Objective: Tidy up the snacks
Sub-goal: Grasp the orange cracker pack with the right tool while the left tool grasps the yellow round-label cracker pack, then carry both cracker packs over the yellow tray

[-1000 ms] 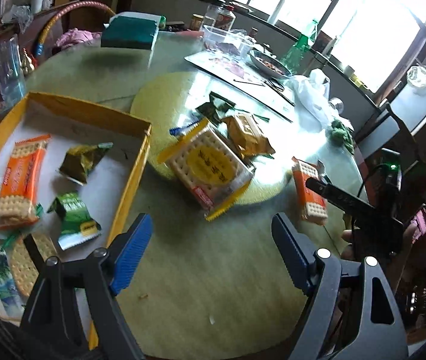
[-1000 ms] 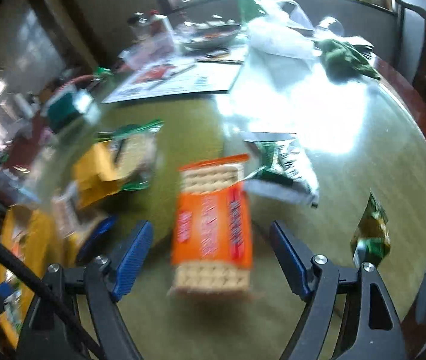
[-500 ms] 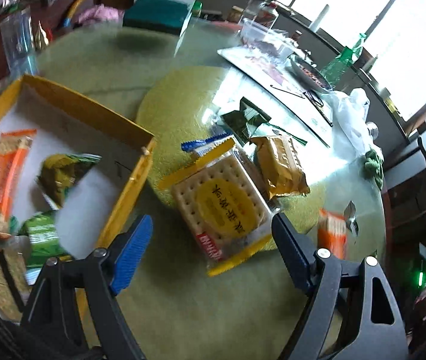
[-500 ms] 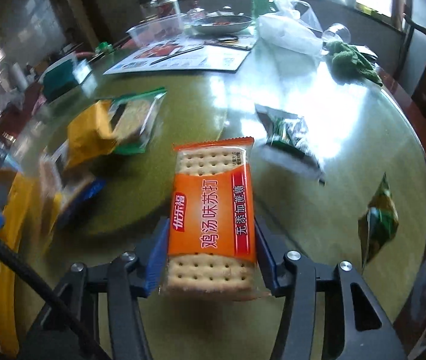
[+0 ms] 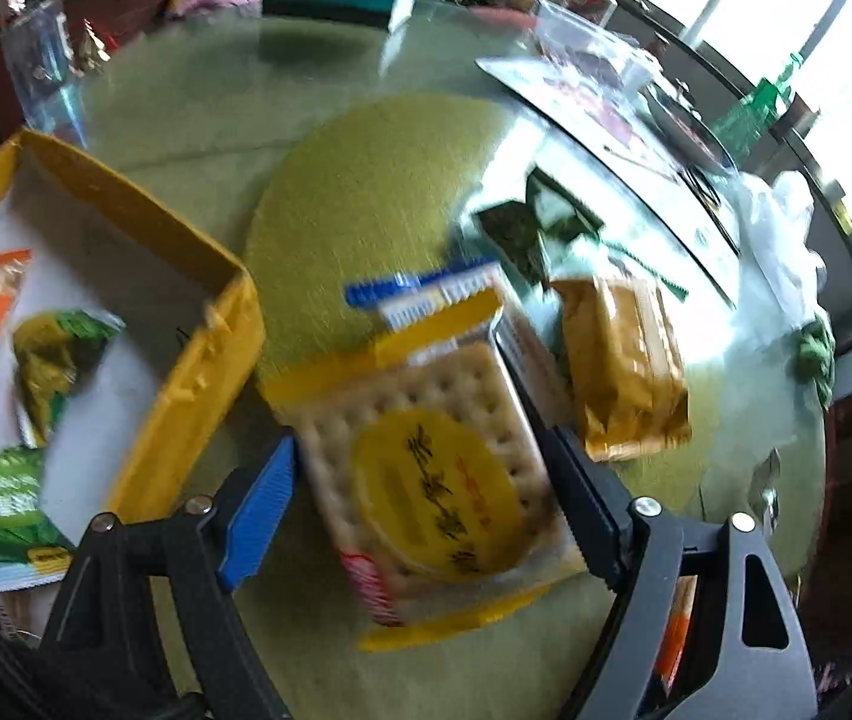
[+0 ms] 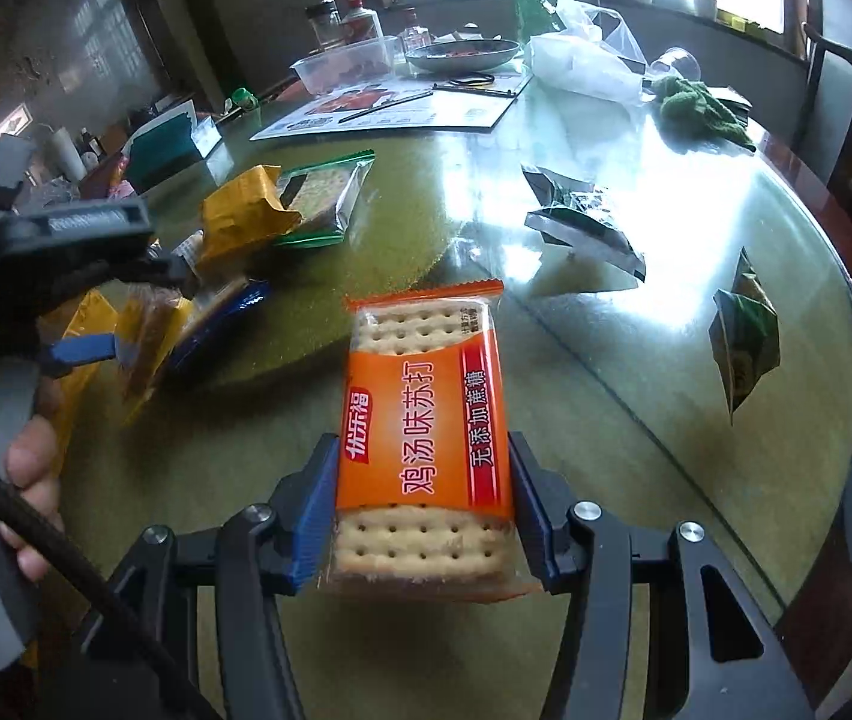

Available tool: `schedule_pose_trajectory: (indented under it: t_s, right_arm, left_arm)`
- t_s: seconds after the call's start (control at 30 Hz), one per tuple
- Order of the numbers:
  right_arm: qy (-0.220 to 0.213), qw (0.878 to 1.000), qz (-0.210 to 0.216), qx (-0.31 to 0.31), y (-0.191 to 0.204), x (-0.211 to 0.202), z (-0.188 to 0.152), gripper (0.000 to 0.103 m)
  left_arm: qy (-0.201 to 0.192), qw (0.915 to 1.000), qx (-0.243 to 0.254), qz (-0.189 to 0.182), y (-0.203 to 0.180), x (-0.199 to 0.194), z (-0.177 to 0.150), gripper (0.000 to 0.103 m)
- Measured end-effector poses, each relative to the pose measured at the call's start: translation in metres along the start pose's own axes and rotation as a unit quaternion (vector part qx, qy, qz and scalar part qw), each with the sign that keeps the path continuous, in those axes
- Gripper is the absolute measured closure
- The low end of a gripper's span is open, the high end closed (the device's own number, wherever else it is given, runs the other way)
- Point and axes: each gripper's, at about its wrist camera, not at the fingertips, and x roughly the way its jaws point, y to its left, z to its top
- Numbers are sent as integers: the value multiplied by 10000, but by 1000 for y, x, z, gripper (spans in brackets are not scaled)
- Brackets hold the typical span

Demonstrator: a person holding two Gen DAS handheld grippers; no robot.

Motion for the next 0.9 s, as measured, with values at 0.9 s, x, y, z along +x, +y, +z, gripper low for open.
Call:
schedule_pose_trajectory:
  t_s: [0.9]
  right_arm:
    - [71, 9949, 1001, -68, 14, -30, -49, 50]
  left_arm:
    - [-259, 9683, 2351, -802, 64, -92, -159, 30]
